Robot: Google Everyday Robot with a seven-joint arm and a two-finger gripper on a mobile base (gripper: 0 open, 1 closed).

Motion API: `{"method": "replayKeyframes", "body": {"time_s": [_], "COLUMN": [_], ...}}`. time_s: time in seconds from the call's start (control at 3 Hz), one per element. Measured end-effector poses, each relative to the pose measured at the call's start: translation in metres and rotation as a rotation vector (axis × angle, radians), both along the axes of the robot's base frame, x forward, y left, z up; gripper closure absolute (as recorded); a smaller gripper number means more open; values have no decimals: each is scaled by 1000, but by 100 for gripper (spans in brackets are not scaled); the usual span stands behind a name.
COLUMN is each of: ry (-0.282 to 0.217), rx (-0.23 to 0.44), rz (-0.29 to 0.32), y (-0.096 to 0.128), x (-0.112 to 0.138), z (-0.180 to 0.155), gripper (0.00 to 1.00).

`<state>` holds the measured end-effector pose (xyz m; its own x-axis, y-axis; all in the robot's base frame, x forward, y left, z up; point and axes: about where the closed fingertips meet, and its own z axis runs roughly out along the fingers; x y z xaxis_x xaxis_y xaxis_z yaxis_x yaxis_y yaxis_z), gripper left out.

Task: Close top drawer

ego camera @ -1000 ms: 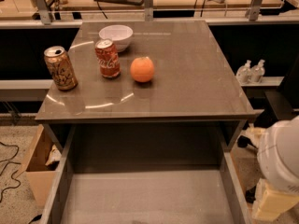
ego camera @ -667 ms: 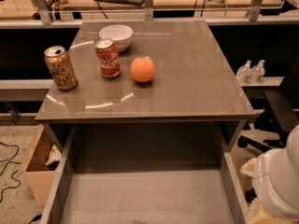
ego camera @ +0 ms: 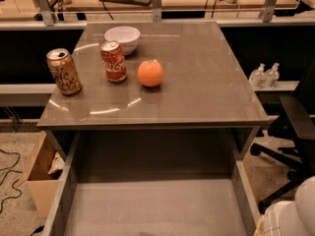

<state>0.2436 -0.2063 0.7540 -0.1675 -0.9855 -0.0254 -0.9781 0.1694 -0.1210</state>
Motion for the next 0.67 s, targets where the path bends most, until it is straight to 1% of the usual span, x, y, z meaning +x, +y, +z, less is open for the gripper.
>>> {"method": "replayKeyframes", "body": {"time_s": [0.33,0.67], "ry": [64,114], "rx": [23,40], "rz": [21,46], "y": [8,17], "x": [-26,-44], "z": [-18,-33], "gripper": [100,100]}}
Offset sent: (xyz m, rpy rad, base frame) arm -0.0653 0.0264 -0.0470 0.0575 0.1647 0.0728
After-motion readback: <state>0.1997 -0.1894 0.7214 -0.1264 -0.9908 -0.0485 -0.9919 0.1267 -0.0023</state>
